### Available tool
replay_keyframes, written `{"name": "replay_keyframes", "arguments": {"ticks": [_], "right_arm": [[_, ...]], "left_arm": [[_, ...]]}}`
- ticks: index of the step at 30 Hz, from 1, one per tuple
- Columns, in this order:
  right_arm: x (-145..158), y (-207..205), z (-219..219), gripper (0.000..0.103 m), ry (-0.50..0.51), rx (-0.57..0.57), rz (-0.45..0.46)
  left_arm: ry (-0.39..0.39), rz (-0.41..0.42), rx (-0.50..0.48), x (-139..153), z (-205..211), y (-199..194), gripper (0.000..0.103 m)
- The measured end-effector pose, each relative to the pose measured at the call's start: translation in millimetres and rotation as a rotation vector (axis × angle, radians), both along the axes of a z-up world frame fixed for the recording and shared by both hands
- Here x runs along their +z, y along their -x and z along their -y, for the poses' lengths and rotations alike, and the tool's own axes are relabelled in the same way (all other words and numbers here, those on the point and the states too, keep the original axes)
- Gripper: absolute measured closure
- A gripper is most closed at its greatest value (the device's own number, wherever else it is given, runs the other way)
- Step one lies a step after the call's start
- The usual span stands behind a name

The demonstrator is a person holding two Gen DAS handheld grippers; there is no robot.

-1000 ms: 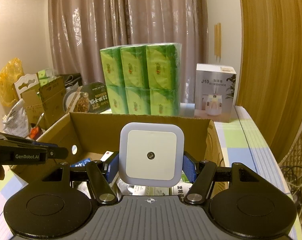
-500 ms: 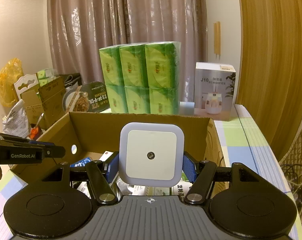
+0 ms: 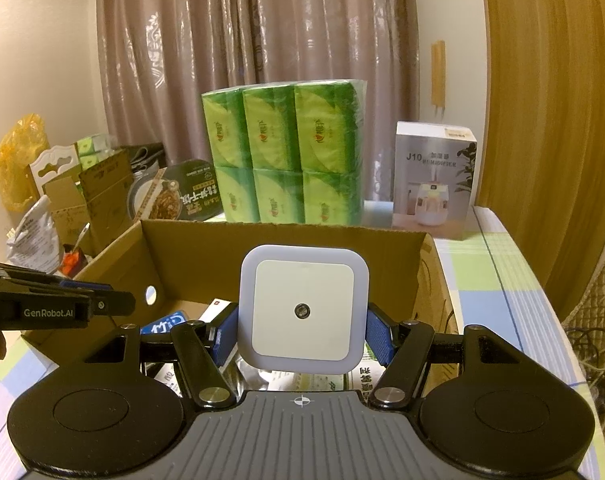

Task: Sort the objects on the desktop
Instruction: 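Open left tool dropping cable while right tool lowers night light into box, then open right tool releasing night light into the box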

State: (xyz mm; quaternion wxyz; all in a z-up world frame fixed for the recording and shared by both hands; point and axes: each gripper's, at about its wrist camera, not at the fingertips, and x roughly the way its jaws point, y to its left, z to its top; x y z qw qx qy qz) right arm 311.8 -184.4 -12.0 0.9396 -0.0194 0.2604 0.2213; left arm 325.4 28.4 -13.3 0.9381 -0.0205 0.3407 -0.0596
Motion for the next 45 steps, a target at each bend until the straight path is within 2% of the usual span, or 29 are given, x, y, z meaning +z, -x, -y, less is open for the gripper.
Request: {"name": "replay_keyframes", "arguments": {"ticks": [9, 12, 16, 20, 26, 32, 34, 37, 42, 45], "right_arm": [[0, 1, -2, 0.041, -0.004, 0.007, 0.009], [1, 4, -4, 0.025, 0.002, 0.002, 0.036], [4, 4, 1, 0.023, -0.019, -0.012, 0.047], [6, 3, 10, 0.02, -0.028, -0.065, 0.059], [8, 4, 27, 0.014, -0.068, -0.134, 0.057], [10, 14, 32, 0.01, -0.068, -0.138, 0.07], [11, 20, 34, 0.004, -0.073, -0.139, 0.077], [12, 30, 37, 0.002, -0.073, -0.153, 0.086], [12, 58, 45, 0.002, -0.088, -0.183, 0.08], [13, 79, 50, 0.002, -0.096, -0.201, 0.073]], "left_arm": [[0.001, -0.001, 0.001, 0, -1, 0, 0.08], [0.001, -0.001, 0.001, 0, 0, 1, 0.077], [-0.007, 0.008, 0.004, 1, -1, 3, 0.065], [-0.023, 0.011, 0.015, 1, -1, 4, 0.063], [-0.012, 0.03, 0.02, 4, -2, 8, 0.045], [-0.019, 0.062, 0.008, 9, 5, 17, 0.026], [-0.014, 0.081, 0.003, 12, 6, 21, 0.014], [-0.037, 0.117, -0.004, 16, 10, 30, 0.004], [-0.071, 0.148, 0.01, 17, 12, 43, 0.001], [-0.052, 0.139, 0.041, 19, 10, 50, 0.001]]}}
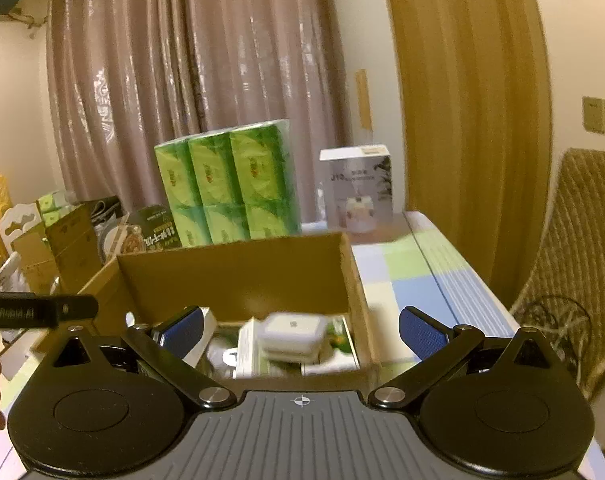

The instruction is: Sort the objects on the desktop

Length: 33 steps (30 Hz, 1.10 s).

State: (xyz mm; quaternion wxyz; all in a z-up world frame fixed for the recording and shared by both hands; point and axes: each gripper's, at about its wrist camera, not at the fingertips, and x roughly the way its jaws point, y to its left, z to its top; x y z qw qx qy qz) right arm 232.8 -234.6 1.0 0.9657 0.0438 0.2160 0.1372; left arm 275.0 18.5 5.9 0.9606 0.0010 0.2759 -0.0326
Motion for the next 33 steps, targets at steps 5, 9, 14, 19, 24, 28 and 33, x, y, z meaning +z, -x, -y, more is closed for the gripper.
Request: {"name": "replay_keyframes", "arguments": {"ticks": [5, 9, 14, 19, 24, 28, 33], "right_arm": [[7, 31, 5, 0.002, 0.036, 0.005, -0.011], [14, 44, 13, 0.002, -0.006, 0.013, -0.095], [29, 69, 11, 0.002, 0.043, 0.026, -0.168], [49, 103, 12, 0.002, 0.053, 0.049, -0.185], [60, 132, 16, 0.002, 0.053, 0.072, -0.201], [70, 144, 21, 0.002, 0.046, 0.077, -0.192], [77, 151, 27, 0.002, 0.034, 0.078, -0.177]], "left_arm": [[0.085, -0.041, 0.025, 6, 2, 22, 0.001], [0.072, -0.058, 0.011, 11, 10, 50, 0.001], [0.109, -0.089, 0.011, 25, 12, 89, 0.001], [0.135, -0.081, 0.011, 44, 17, 127, 0.001], [0.131, -0.085, 0.021, 56, 28, 157, 0.001], [0.132, -0.11, 0.023, 59, 35, 170, 0.001], [0.129, -0.125, 0.033, 58, 43, 184, 0.001]]}}
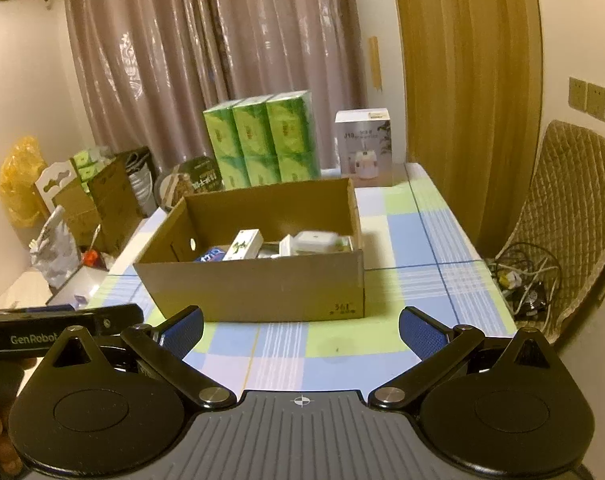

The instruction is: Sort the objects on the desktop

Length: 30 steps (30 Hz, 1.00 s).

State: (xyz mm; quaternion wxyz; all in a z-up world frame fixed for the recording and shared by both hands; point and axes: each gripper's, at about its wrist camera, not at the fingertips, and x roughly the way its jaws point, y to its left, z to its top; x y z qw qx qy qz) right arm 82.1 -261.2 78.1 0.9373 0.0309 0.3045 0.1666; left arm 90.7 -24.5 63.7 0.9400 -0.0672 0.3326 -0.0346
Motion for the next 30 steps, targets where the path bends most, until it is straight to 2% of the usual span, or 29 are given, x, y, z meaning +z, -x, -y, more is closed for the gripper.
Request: {"name": "replay_keyframes", "arguments": {"ticks": [4, 13, 30], "right_arm": [[-3, 6, 6, 0.002, -0.006, 0.007, -0.01], [-12, 12, 5, 0.002, 0.034, 0.016, -0.015], [-11, 24, -9, 0.002, 0.066, 0.052, 0.003]], "left_arm": [[0.021, -0.021, 0.015, -5, -2, 4, 0.001], [-0.009, -0.037, 0.069, -12, -2, 20, 0.001], [-0.009, -0.026, 0.067, -12, 3, 30, 0.001]]}}
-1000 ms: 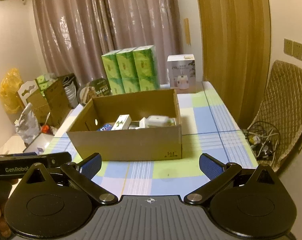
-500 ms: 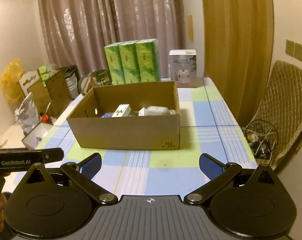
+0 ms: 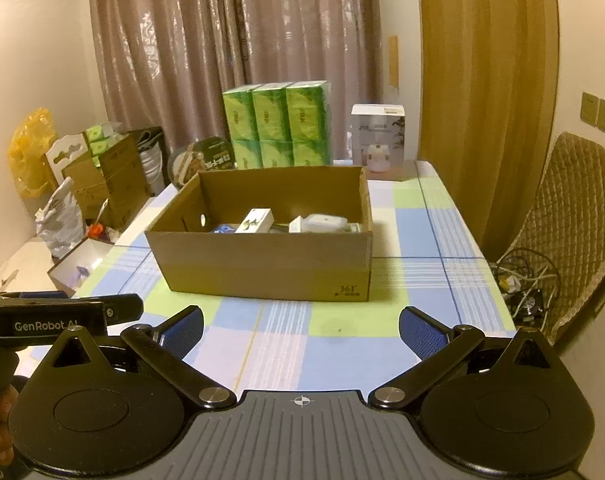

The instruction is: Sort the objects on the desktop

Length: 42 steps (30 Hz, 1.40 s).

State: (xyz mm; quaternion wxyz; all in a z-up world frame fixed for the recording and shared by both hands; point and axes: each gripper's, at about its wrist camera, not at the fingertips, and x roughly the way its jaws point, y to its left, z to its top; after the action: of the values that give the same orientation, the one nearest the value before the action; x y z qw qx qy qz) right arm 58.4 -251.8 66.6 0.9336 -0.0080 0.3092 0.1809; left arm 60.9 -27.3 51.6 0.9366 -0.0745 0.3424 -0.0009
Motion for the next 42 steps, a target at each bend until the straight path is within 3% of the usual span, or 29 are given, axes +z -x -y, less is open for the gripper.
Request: {"name": "replay_keyframes", "arguments": {"ticks": [42], "right_arm": [[-9.8, -0.8, 0.1, 0.002, -0.004, -0.012, -0.014]], "left_arm": [[-0.002, 0.006, 0.011, -5.4, 0.5, 0.8, 0.001]]}}
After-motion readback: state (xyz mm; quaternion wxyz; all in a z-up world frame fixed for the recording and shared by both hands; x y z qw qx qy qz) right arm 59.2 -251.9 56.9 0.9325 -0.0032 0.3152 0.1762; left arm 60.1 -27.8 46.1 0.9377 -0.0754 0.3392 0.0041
